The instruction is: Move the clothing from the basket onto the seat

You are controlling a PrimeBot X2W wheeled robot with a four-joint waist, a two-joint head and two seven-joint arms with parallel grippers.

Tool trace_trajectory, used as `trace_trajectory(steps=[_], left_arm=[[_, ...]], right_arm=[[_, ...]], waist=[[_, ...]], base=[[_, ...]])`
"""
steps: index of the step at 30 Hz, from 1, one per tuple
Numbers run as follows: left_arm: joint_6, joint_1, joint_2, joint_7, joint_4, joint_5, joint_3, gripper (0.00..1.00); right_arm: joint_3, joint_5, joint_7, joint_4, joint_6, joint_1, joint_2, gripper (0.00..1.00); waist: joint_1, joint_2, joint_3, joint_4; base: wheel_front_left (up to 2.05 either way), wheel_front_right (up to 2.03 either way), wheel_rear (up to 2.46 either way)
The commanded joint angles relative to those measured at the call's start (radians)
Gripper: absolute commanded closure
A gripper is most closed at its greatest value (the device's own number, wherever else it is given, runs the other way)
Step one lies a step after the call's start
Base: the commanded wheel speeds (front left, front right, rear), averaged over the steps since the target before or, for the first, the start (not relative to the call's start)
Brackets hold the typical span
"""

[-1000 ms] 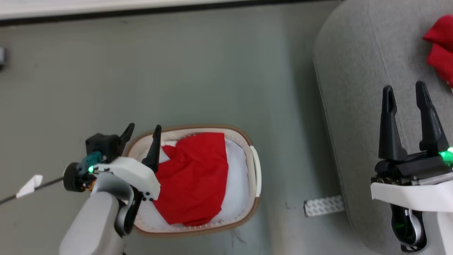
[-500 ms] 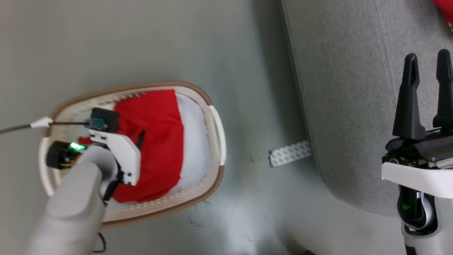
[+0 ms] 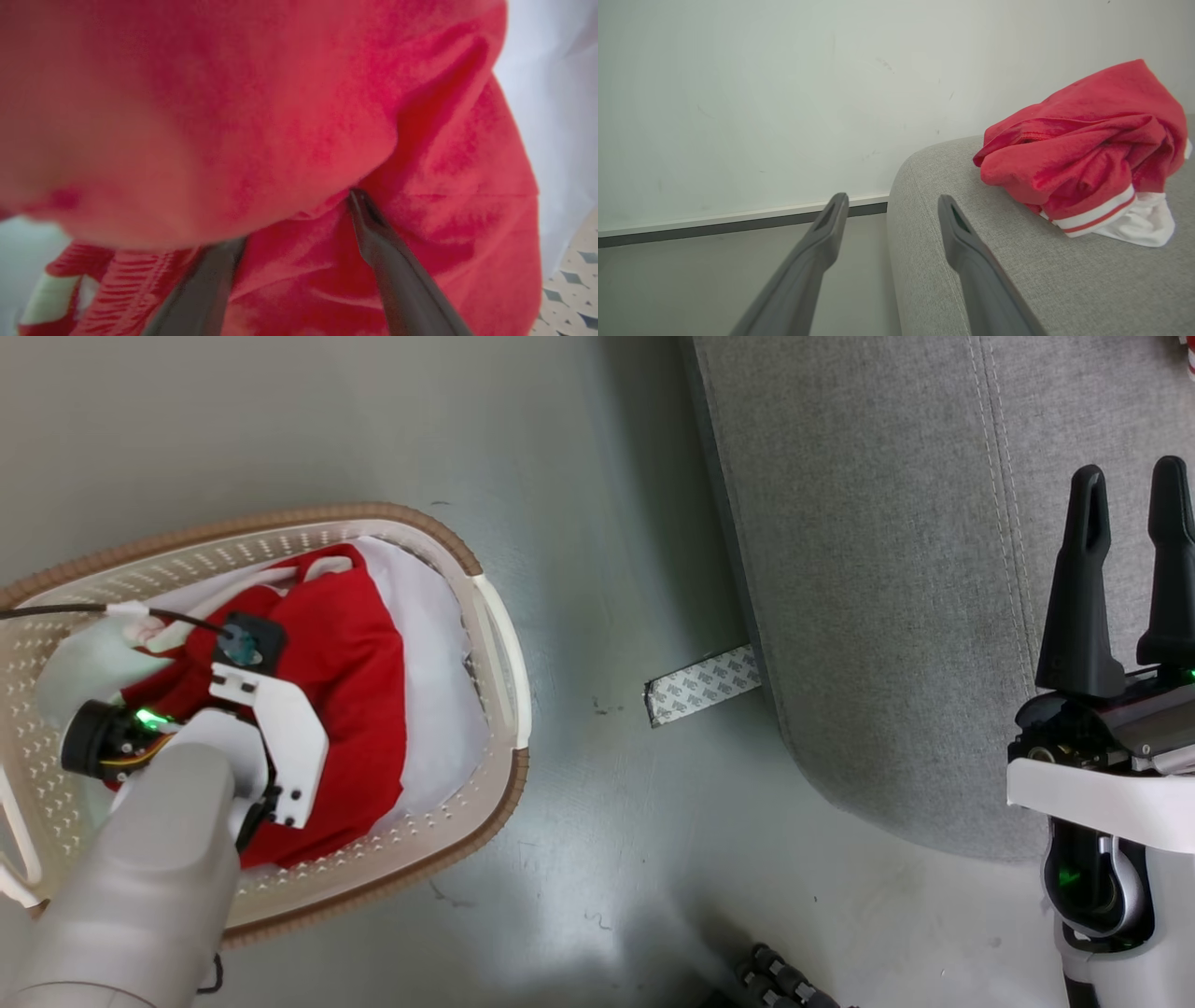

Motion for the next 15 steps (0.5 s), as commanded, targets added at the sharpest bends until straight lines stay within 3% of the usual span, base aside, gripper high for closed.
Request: trace_trajectory(steps=[1, 2, 3, 4, 8, 15], left_arm=[[-0.012, 0.027, -0.010, 0.004, 0.026, 0.007, -0.011, 0.25], [-0.013, 0.023, -0.013, -0.010, 0.025, 0.002, -0.013, 0.60], [-0.013, 0.021, -0.018, -0.023, 0.023, -0.004, -0.014, 0.60], [-0.014, 0.018, -0.020, -0.040, 0.021, -0.008, -0.015, 1.00], [-0.011, 0.018, -0.039, -0.114, 0.022, -0.021, -0.014, 1.00], [-0.012, 0.075, -0.118, -0.250, 0.046, -0.060, -0.013, 1.00]], right_arm=[[-0.003, 0.003, 0.000, 0.004, -0.002, -0.016, 0.004, 0.00], [-0.004, 0.001, 0.000, 0.006, -0.002, -0.017, 0.004, 0.00], [-0.005, -0.002, 0.000, 0.008, -0.002, -0.019, 0.004, 0.00], [-0.007, -0.004, 0.000, 0.010, -0.002, -0.021, 0.004, 0.00], [-0.008, -0.020, 0.000, 0.018, -0.002, -0.017, 0.003, 0.00], [-0.013, -0.089, 0.000, 0.052, -0.002, 0.021, 0.002, 0.00]], waist=[[-0.0001, 0.0000, -0.003, 0.004], [-0.0001, 0.0000, -0.007, 0.006], [-0.0001, 0.0000, -0.012, 0.010], [-0.0001, 0.0000, -0.020, 0.014], [-0.0001, 0.0000, -0.075, 0.032], [-0.0001, 0.0000, -0.282, 0.092]], base=[[0.00, 0.00, 0.00], [0.00, 0.00, 0.00], [0.00, 0.00, 0.00], [0.00, 0.00, 0.00], [0.00, 0.00, 0.00], [0.00, 0.00, 0.00]])
